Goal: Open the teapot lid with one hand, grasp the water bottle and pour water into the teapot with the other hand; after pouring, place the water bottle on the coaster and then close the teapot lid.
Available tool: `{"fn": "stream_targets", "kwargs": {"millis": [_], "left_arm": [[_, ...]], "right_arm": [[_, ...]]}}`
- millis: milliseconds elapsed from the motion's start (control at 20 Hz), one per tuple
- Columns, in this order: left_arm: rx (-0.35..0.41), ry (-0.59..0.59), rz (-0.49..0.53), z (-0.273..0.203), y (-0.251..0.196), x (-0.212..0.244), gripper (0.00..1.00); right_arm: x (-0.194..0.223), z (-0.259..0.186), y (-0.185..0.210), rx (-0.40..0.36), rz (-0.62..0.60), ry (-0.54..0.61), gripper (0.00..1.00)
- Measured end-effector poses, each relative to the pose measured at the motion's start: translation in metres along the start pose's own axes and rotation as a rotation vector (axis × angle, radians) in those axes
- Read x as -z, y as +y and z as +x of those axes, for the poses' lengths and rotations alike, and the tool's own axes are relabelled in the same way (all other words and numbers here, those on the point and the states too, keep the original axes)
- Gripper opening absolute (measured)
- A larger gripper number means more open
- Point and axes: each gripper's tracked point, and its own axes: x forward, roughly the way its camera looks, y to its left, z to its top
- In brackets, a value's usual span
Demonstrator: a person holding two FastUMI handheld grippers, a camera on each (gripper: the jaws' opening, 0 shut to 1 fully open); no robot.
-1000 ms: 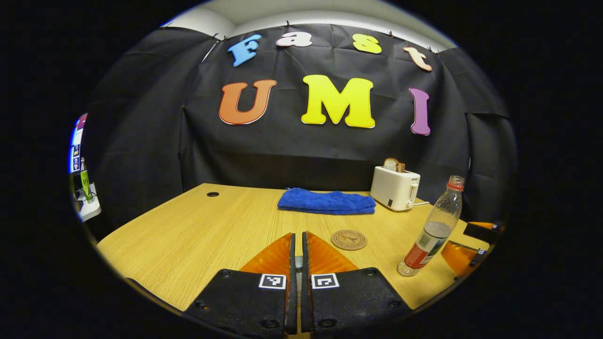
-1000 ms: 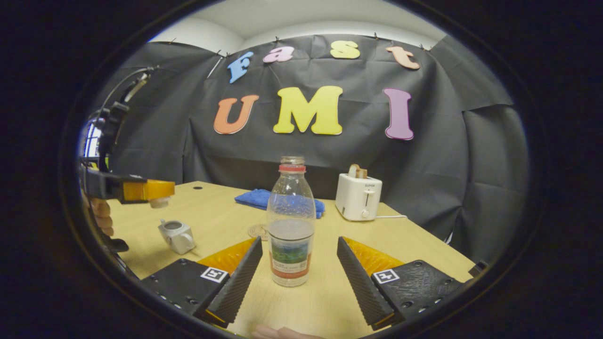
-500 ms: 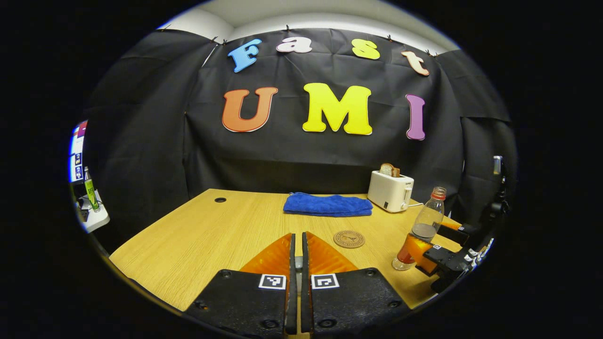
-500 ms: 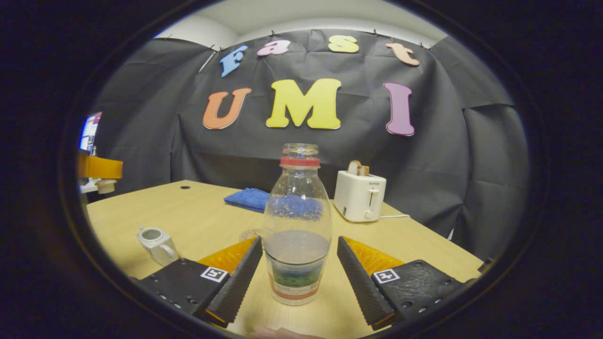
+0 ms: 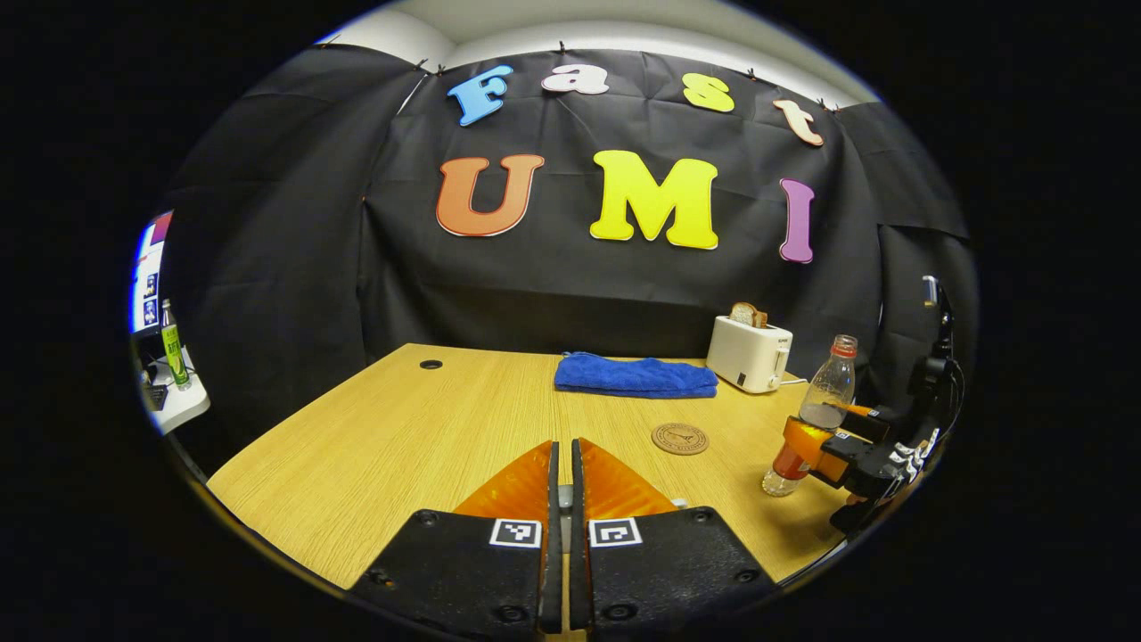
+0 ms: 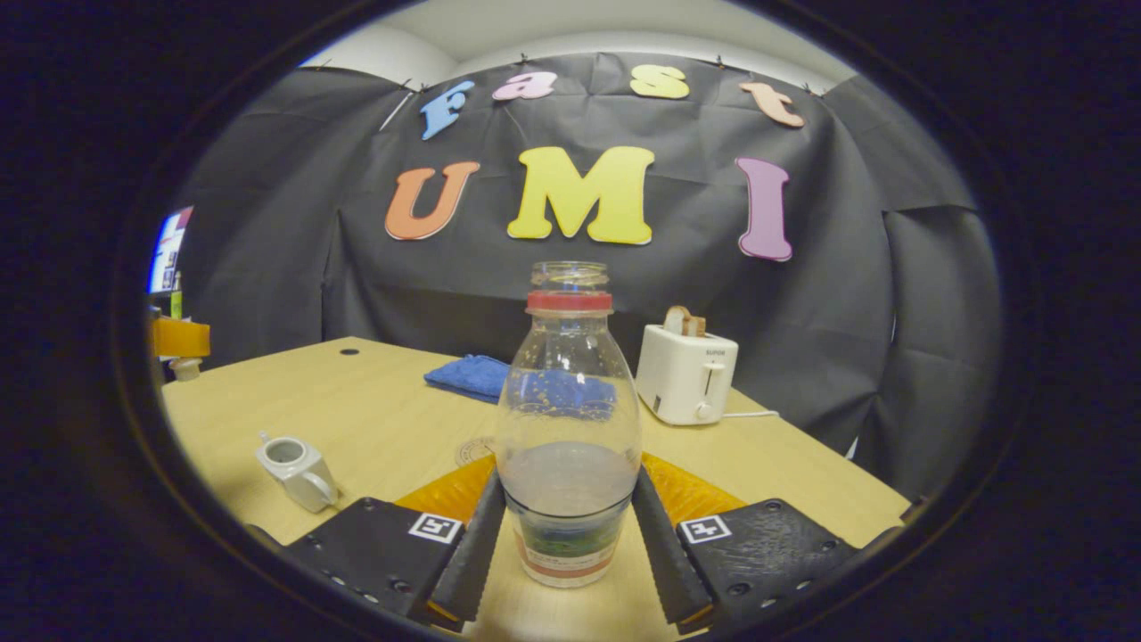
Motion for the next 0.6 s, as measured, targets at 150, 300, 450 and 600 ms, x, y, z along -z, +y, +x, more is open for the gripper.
{"fn": "stream_targets", "kwargs": {"millis": [150,300,450,600], "left_arm": [[0.012,-0.011,0.022,-0.005,0.002,-0.002,0.06],[0.011,-0.024,0.054,-0.009,0.008,-0.002,0.06],[0.005,-0.017,0.090,-0.009,0.013,0.004,0.06],[-0.011,-0.011,0.097,-0.011,0.023,0.012,0.06]], "right_arm": [[-0.003,-0.004,-0.003,0.031,-0.155,0.016,0.74],[-0.006,-0.010,-0.002,0.067,-0.329,0.016,0.74],[-0.007,-0.014,0.006,0.093,-0.469,0.015,0.74],[-0.009,-0.012,0.022,0.110,-0.595,0.007,0.74]]}}
